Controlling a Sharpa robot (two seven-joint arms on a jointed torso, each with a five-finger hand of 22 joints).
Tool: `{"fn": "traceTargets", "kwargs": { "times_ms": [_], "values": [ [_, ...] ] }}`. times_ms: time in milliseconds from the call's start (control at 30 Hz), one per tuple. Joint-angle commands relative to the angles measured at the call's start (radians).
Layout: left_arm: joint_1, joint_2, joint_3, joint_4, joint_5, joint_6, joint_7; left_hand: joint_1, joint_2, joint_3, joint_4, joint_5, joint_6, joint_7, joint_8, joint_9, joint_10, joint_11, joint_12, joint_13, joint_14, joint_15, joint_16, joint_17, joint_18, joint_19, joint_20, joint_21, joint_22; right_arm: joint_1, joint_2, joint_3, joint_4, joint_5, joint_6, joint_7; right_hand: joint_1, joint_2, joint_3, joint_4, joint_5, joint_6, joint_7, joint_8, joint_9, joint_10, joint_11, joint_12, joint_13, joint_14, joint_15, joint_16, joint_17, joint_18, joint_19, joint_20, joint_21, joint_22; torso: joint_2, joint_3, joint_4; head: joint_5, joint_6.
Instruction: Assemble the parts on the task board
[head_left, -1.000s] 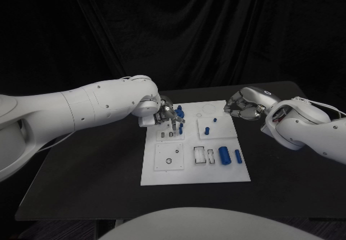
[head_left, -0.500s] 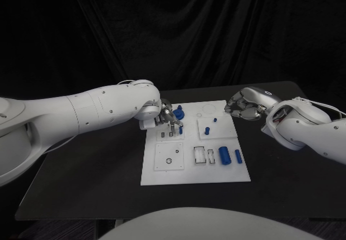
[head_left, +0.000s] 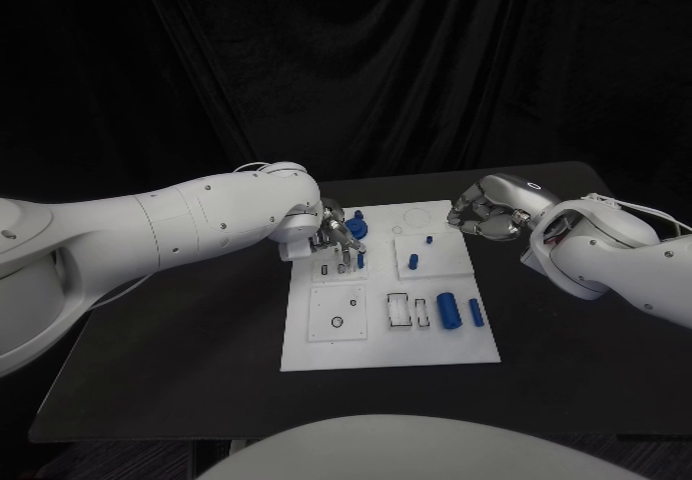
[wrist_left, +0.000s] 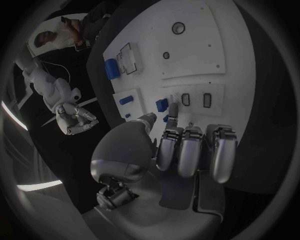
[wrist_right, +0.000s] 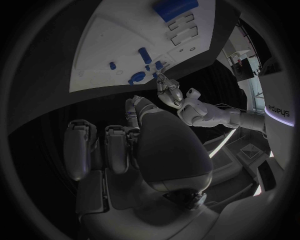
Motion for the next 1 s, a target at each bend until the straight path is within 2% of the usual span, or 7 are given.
{"fn": "traceTargets", "kwargs": {
  "times_ms": [33,367,900,1000],
  "values": [
    [-0.003,0.004,0.001,-0.001,-0.007,-0.003,0.025,0.001,0.008,0.0,-0.006,0.001,-0.008,0.002,0.005,0.005,0.105,-0.008,0.003,0.263,0.108,-0.005,-0.004,0.263,-0.01,-0.008,-0.003,-0.004,0.221,-0.003,0.0,0.001,-0.001,-0.002,0.008,-0.025,-0.006,0.004,0.0,0.005,0.005,-0.006,0.0,-0.007,0.001,0.09,-0.004,-0.004,0.244,0.082,-0.005,-0.004,0.149,0.014,0.032,-0.006,-0.006,0.21,0.0,0.0002,0.0,0.001,0.0],
    [-0.005,0.011,0.001,-0.007,-0.007,0.001,0.023,-0.011,0.009,-0.002,-0.001,-0.014,-0.01,0.002,0.01,0.026,0.105,-0.007,0.003,0.263,0.108,-0.005,-0.004,0.263,-0.012,-0.006,-0.008,-0.004,0.221,-0.004,0.002,0.001,-0.002,-0.002,0.014,-0.025,-0.006,0.005,0.0,0.005,0.006,-0.006,0.0,-0.007,0.001,0.089,-0.004,-0.004,0.242,0.082,-0.005,-0.005,0.147,0.015,0.031,-0.006,-0.008,0.21,0.0,0.0003,-0.0003,0.001,0.0],
    [-0.011,0.026,0.001,-0.018,-0.007,0.013,0.015,-0.014,0.009,-0.003,0.001,-0.019,-0.009,0.001,0.013,0.036,0.105,-0.008,0.003,0.263,0.108,-0.005,-0.004,0.263,-0.012,-0.006,-0.009,-0.004,0.221,-0.004,0.004,0.001,-0.003,-0.002,0.019,-0.025,-0.006,0.005,0.0,0.005,0.006,-0.006,0.0,-0.007,0.001,0.089,-0.004,-0.004,0.242,0.082,-0.005,-0.005,0.147,0.015,0.031,-0.006,-0.008,0.21,0.001,0.0001,-0.0011,0.003,0.0],
    [-0.012,0.028,0.001,-0.02,-0.007,0.015,0.017,-0.013,0.01,-0.002,-0.001,-0.019,-0.008,0.0,0.014,0.039,0.105,-0.008,0.003,0.263,0.108,-0.005,-0.004,0.263,-0.011,-0.01,-0.01,-0.004,0.22,-0.005,0.005,0.001,-0.004,-0.002,0.02,-0.026,-0.006,0.005,0.0,0.005,0.006,-0.006,0.0,-0.007,0.001,0.089,-0.004,-0.004,0.242,0.082,-0.005,-0.005,0.147,0.015,0.031,-0.006,-0.008,0.21,0.001,-0.0001,0.0004,0.003,0.0]
  ]
}}
